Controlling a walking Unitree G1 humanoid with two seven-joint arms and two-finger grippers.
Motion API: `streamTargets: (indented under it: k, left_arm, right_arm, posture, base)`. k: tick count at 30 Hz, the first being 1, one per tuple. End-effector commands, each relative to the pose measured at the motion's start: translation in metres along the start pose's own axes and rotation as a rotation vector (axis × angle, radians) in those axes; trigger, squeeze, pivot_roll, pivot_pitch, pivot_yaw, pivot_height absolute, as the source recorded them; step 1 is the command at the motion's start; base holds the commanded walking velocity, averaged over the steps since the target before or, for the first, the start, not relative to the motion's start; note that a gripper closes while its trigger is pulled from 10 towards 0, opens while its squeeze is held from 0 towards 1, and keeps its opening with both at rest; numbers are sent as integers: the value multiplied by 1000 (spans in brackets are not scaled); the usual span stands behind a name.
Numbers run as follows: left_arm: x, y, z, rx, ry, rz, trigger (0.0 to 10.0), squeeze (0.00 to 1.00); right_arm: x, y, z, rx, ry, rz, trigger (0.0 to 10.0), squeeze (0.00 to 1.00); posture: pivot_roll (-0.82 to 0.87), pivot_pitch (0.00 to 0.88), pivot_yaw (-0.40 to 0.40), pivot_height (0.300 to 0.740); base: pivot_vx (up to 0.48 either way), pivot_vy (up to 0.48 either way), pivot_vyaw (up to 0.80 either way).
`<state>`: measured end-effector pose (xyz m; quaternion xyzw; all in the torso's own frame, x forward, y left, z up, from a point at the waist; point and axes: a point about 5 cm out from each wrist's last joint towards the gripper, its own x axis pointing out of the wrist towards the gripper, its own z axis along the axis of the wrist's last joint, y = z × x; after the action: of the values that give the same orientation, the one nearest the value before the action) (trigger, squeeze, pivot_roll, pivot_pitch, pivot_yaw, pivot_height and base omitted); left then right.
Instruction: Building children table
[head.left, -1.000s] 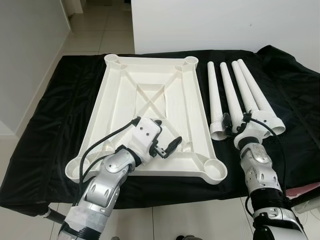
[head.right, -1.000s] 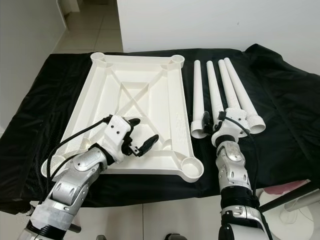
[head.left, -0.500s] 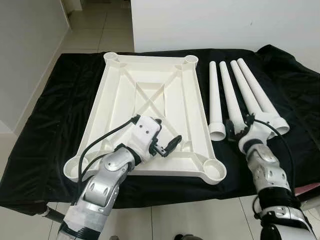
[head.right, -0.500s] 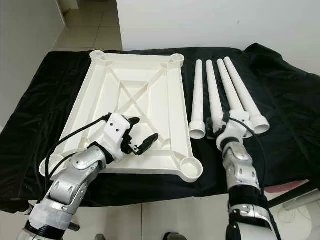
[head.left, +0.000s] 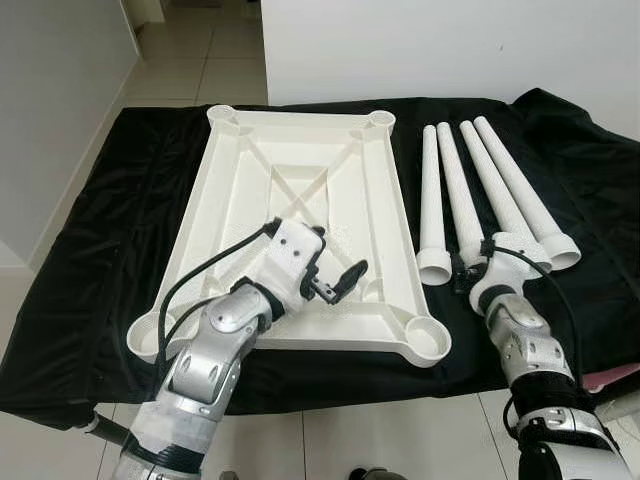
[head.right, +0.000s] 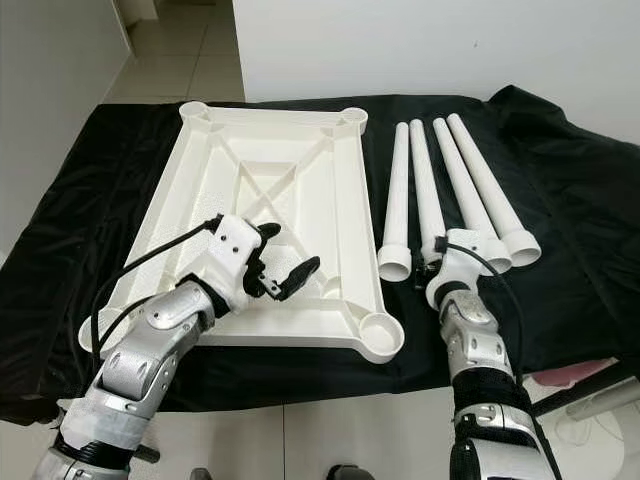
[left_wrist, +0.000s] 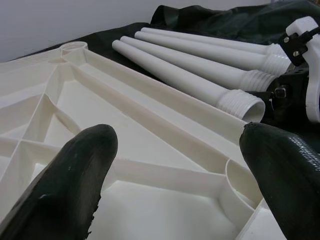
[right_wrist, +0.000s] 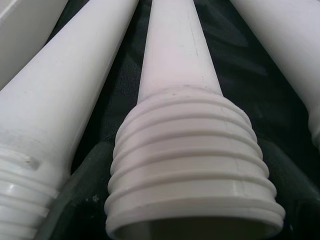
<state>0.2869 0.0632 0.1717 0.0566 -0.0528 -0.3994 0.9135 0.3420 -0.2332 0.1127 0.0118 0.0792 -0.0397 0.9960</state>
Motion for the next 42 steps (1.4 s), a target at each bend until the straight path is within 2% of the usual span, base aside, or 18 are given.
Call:
streamTargets:
  k: [1, 4, 5, 8, 9, 10, 12, 13, 15, 18, 20, 21, 28, 34, 35, 39, 41, 42]
  left_arm:
    - [1, 3, -3, -19, 20, 35, 10000, 0]
    - [3, 4, -4, -29, 30, 40, 10000, 0]
    - [4, 5, -5, -22, 40, 46, 10000, 0]
    - [6, 9, -5, -17, 44, 56, 10000, 0]
    - [7, 12, -4, -51, 45, 61, 10000, 0]
    - [8, 15, -2, -72, 33, 65, 10000, 0]
    - [9, 17, -1, -85, 24, 67, 10000, 0]
    - [10, 20, 1, -120, 10, 68, 10000, 0]
    - [11, 22, 3, -141, -1, 68, 10000, 0]
    - [18, 31, 7, -175, -17, 74, 10000, 0]
    - [19, 34, 9, -182, -21, 73, 10000, 0]
    - [20, 37, 14, -208, -53, 57, 10000, 1000]
    - [22, 44, 28, -284, -108, -18, 10000, 1000]
    - [34, 47, 54, -431, -167, -164, 10000, 1000]
    - [38, 48, 61, -484, -177, -192, 10000, 0]
    - [42, 48, 66, -521, -184, -209, 10000, 0]
    - [54, 52, 78, -625, -148, -262, 10000, 0]
    - [54, 52, 78, -625, -148, -262, 10000, 0]
  right_arm:
    - [3, 6, -2, -18, 20, 27, 10000, 0]
    - [4, 7, -2, -4, 27, 44, 9843, 0]
    - [5, 7, -2, -2, 29, 38, 0, 0]
    - [5, 6, -1, 23, 12, 40, 0, 0]
    - [5, 6, 2, 25, -7, 32, 0, 0]
    - [4, 8, 7, 48, -53, 35, 3804, 0]
    - [3, 9, 10, 62, -85, 37, 3804, 0]
    - [1, 11, 16, 115, -137, 39, 10000, 0]
    - [0, 13, 20, 152, -170, 41, 10000, 0]
    - [-7, 18, 37, 123, -304, 52, 10000, 0]
    - [-9, 20, 40, 106, -333, 56, 10000, 0]
    - [-12, 22, 47, 78, -386, 51, 10000, 0]
    - [-21, 32, 60, -3, -504, 76, 10000, 0]
    - [-31, 46, 68, -19, -590, 222, 10000, 0]
    - [-33, 50, 70, -28, -608, 259, 10000, 0]
    - [-34, 53, 71, -37, -620, 282, 10000, 0]
    - [-37, 67, 72, -64, -639, 384, 10000, 0]
    - [-37, 67, 72, -64, -639, 384, 10000, 0]
  posture:
    - [32, 23, 11, 740]
    - [30, 13, 8, 740]
    - [29, 7, 6, 740]
    - [27, 0, 2, 740]
    - [23, 0, 0, 740]
    - [20, 0, -3, 740]
    - [20, 0, -3, 740]
    - [16, 0, -6, 740]
    - [16, 0, -6, 740]
    - [4, 0, -6, 740]
    - [-1, 0, -5, 740]
    - [-4, 0, -4, 740]
    - [-8, 0, -4, 740]
    - [-12, 0, -8, 740]
    - [-10, 0, -10, 740]
    - [-10, 0, -10, 740]
    - [-5, 0, -9, 740]
    - [-5, 0, -9, 740]
  base:
    - [0, 0, 0]
    - [0, 0, 0]
    - [0, 0, 0]
    - [0, 0, 0]
    - [0, 0, 0]
    - [0, 0, 0]
    - [0, 0, 0]
    - [0, 0, 0]
    - [0, 0, 0]
    - [0, 0, 0]
    - [0, 0, 0]
    - [0, 0, 0]
    - [0, 0, 0]
    - [0, 0, 0]
    - [0, 0, 0]
    - [0, 0, 0]
    - [0, 0, 0]
    - [0, 0, 0]
